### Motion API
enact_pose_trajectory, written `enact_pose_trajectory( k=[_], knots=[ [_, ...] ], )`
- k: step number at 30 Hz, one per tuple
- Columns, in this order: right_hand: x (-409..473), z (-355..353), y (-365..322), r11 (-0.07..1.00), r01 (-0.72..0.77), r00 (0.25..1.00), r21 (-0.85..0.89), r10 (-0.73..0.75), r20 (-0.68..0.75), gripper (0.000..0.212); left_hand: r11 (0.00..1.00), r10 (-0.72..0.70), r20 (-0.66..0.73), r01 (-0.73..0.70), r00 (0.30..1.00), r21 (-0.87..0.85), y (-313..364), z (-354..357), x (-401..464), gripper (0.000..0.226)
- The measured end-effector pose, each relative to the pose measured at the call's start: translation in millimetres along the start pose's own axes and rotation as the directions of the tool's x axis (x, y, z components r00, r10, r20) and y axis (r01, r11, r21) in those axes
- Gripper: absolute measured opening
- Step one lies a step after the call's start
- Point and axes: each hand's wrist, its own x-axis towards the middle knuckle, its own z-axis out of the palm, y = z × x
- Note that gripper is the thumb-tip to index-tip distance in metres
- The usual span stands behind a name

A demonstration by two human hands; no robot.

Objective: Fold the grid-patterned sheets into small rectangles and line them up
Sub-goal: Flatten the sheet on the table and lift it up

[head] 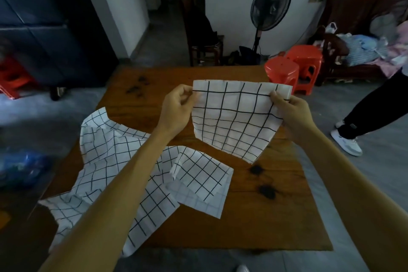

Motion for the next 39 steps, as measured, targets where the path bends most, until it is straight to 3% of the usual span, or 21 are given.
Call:
enact_pose_trajectory(
  k=[16,22,26,28,31,34,36,39],
  knots=[
    [-10.1,4.6,2.4,0.999,0.043,0.999,0.003,-0.043,0.009,0.016,1.0,-0.02,-0.033,0.02,0.999,0.007,-4.5,-2.5,-9.5,0.011],
    [-10.2,3.3,6.1,0.998,0.063,0.998,-0.023,-0.063,-0.002,0.035,0.999,-0.04,-0.064,0.04,0.997,-0.008,-6.3,-5.7,-8.6,0.008],
    [-10.4,4.8,5.2,0.998,0.066,0.997,0.016,-0.067,0.045,0.031,0.994,-0.101,-0.107,0.095,0.989,-0.061,-7.1,-6.5,-6.0,0.01],
    [-13.8,3.7,9.2,0.999,0.046,0.988,0.019,-0.048,0.145,0.022,0.979,-0.158,-0.117,0.14,0.981,-0.146,-8.6,-7.1,-4.3,0.009],
    [-23.3,1.9,31.8,0.981,-0.006,0.943,-0.192,0.069,0.327,0.014,0.966,-0.199,-0.117,0.174,0.973,-0.193,-11.9,-9.5,-2.4,0.01],
    [-29.0,8.5,56.0,0.91,0.005,0.937,-0.414,0.14,0.32,0.004,0.958,-0.234,-0.137,0.204,0.963,-0.204,-14.8,-13.4,-2.8,0.006],
    [-30.1,13.1,59.5,0.935,-0.016,0.945,-0.354,0.13,0.3,0.007,0.952,-0.257,-0.161,0.221,0.953,-0.211,-16.5,-16.2,-2.7,0.005],
    [-28.6,21.4,50.3,0.989,-0.102,0.953,-0.111,0.129,0.274,0.015,0.942,-0.304,-0.147,0.274,0.941,-0.194,-23.2,-20.0,-3.2,0.016]
  ],
)
